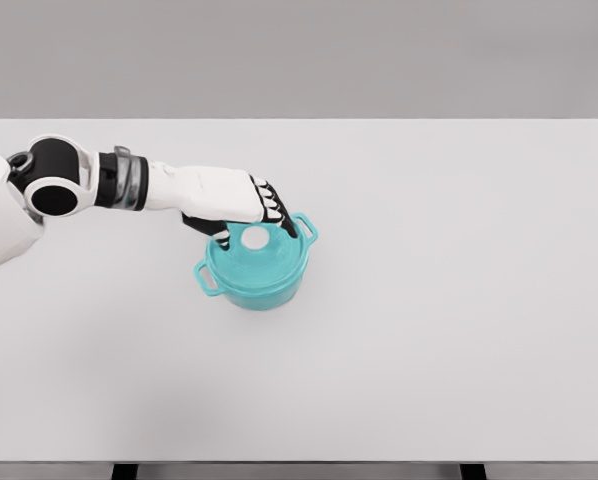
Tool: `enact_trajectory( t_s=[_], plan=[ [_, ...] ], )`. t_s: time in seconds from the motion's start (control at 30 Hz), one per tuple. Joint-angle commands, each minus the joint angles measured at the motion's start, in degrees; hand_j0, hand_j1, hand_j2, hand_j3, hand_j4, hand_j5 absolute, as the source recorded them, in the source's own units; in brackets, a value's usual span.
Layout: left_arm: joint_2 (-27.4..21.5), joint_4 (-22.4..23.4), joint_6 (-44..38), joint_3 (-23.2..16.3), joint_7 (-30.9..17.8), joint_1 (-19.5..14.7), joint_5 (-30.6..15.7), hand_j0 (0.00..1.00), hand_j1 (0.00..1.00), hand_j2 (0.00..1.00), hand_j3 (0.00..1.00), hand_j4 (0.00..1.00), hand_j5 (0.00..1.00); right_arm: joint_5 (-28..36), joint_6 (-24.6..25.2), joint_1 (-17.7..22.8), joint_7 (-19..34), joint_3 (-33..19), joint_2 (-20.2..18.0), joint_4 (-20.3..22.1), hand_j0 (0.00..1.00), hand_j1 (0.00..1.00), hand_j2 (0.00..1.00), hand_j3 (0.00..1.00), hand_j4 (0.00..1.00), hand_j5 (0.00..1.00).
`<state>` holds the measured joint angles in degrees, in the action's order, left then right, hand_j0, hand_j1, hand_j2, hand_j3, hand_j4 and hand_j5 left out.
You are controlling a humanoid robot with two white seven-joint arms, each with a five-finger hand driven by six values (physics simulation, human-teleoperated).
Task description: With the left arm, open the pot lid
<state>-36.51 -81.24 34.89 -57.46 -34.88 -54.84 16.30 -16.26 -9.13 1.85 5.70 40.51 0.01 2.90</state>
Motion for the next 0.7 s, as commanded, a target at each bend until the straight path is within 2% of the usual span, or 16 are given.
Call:
enact_trajectory(
  t_s=[0.0, 0.2, 0.47, 0.63, 0.67],
  plan=[
    [0.12, 0.03, 0.11, -0.11, -0.12, 0.00, 0.40, 0.84, 0.84, 0.84, 0.84, 0.84, 0.84, 0.00, -0.01, 0.00, 0.01, 0.00, -0.01, 0.00, 1.00, 1.00, 1.00, 1.00, 1.00, 1.00],
    [-0.05, -0.24, 0.11, -0.02, -0.12, 0.09, 0.31, 0.83, 0.83, 0.83, 0.83, 0.83, 0.83, 0.00, -0.01, 0.00, 0.01, 0.00, -0.01, 0.00, 1.00, 1.00, 1.00, 1.00, 1.00, 1.00],
    [-1.55, -4.89, 0.11, -0.02, -0.12, 0.09, -0.04, 0.83, 0.83, 0.83, 0.83, 0.83, 0.83, 0.00, -0.01, 0.00, 0.01, 0.00, -0.01, 0.00, 1.00, 1.00, 1.00, 1.00, 1.00, 1.00],
    [-1.46, -4.81, 0.11, -0.02, -0.12, 0.09, 0.05, 0.82, 0.82, 0.82, 0.82, 0.82, 0.82, 0.00, -0.01, 0.00, 0.01, 0.00, -0.01, 0.00, 1.00, 1.00, 1.00, 1.00, 1.00, 1.00],
    [-1.55, -4.72, 0.11, -0.02, -0.12, 0.18, 0.14, 0.80, 0.80, 0.80, 0.80, 0.80, 0.80, 0.00, -0.01, 0.00, 0.01, 0.00, -0.01, 0.00, 1.00, 1.00, 1.00, 1.00, 1.00, 1.00]
  ],
)
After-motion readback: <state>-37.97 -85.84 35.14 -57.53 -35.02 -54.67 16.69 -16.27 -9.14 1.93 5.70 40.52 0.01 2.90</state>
